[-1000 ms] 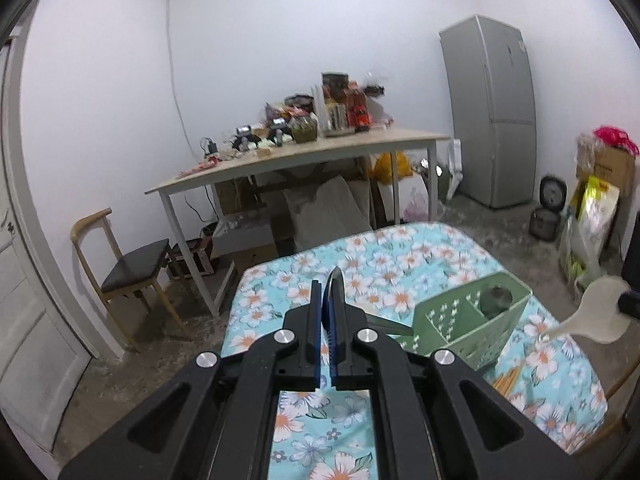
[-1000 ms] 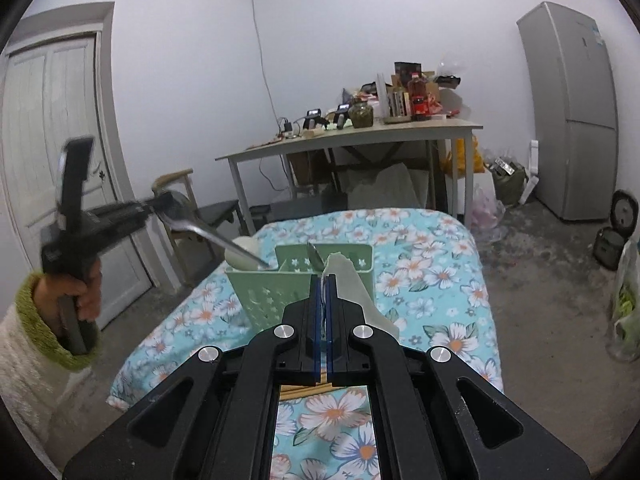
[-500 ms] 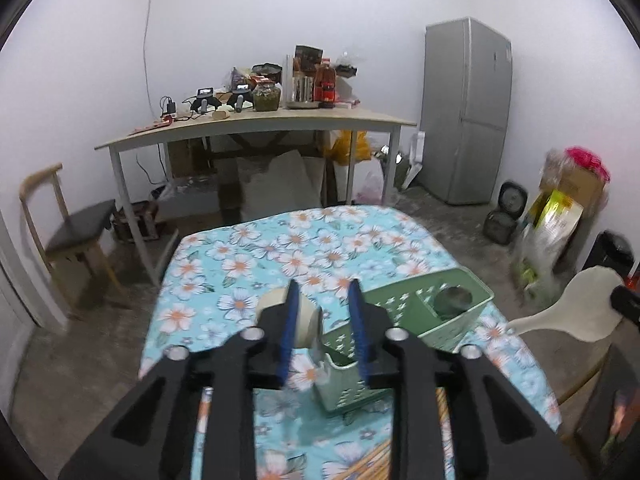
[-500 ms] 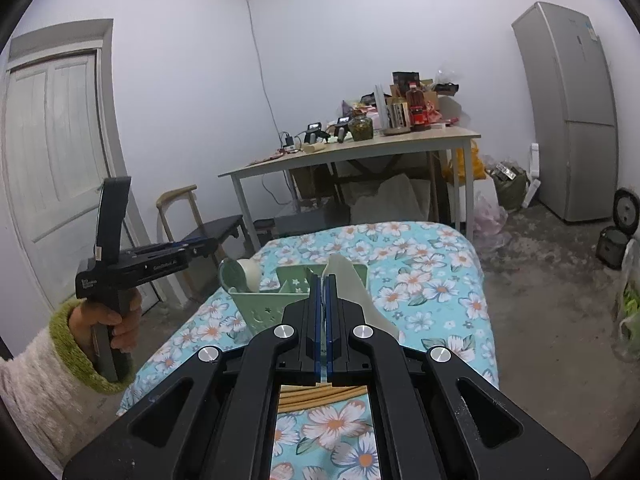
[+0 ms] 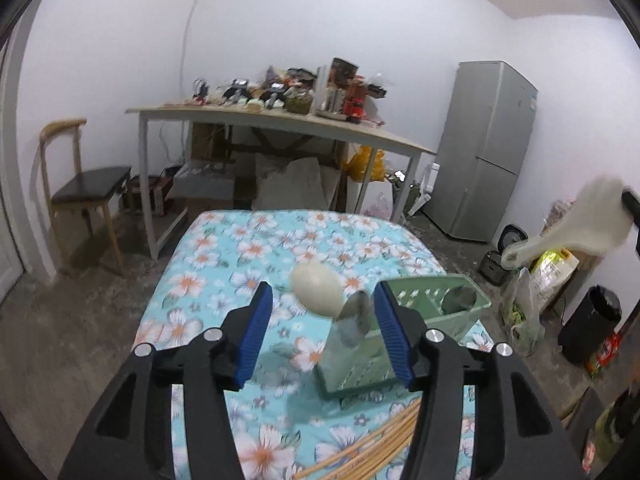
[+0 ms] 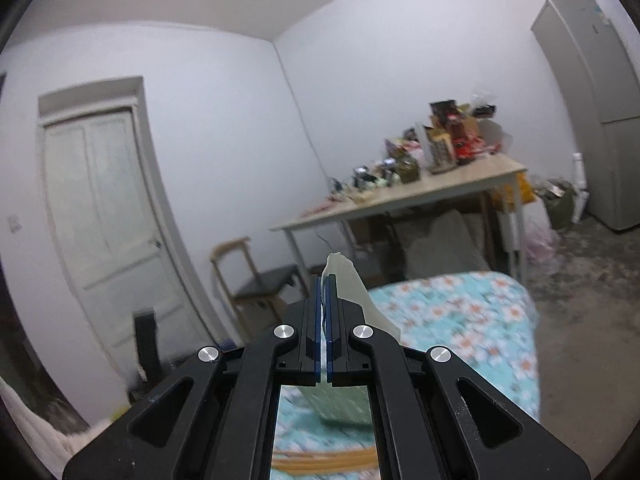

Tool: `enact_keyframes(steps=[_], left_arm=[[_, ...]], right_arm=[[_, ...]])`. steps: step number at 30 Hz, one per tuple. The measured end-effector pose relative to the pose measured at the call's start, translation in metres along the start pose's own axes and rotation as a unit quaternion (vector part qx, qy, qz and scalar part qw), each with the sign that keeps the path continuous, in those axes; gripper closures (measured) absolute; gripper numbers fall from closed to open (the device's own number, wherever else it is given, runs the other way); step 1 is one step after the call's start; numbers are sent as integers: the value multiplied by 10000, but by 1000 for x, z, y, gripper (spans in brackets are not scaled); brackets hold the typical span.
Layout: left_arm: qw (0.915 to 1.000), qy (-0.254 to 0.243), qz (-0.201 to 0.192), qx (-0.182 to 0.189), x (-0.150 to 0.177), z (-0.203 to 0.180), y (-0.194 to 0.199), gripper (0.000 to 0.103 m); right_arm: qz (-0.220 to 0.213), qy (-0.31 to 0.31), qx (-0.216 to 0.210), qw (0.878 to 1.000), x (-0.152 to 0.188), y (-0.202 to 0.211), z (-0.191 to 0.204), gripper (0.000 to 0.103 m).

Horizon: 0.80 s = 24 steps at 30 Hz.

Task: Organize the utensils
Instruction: 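Insert the steel spoon into the holder with the left gripper while the right gripper carries the ceramic spoon over, then lower the white ceramic spoon into the holder and open the right gripper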

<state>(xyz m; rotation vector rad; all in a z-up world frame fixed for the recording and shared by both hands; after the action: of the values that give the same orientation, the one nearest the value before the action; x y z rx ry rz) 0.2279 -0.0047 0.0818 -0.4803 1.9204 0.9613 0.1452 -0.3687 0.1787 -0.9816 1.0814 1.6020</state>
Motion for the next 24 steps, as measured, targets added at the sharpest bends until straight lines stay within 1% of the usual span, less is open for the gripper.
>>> enact_keyframes(steps=[4,9,14,20,24], left_arm=[[9993,312,177,-117,22,18,4,51],[9977,547,325,-246,44,34,11,50],[9969,621,376,-302,53,41,13,50],[9975,559,364,-231,51,38,12,47],[9978,517,385,-173,52,34,11,46]], right_arm=[[86,-76,-226,9997,-9,-16,4,103],[400,-125,-161,9990,0,-34,2,103],[658,-172,16,9977,13,-51,-4,103],[1015,-310,224,9941,31,-78,-15,103],[1148,-265,496,9918,41,-90,-19,94]])
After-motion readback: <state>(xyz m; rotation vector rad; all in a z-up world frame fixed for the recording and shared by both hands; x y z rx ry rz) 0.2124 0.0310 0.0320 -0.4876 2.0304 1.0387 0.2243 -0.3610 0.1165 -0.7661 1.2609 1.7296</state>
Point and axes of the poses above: each gripper's, at about its wrist camera, not at the fingertips, and y roughly against the way its jaws point, z to its left, x to its underside, the point moved 3 cm from there along -y, roughly the way its jaws point, and after that the axes turned 10 degrees about x, right-handed, at the moved point
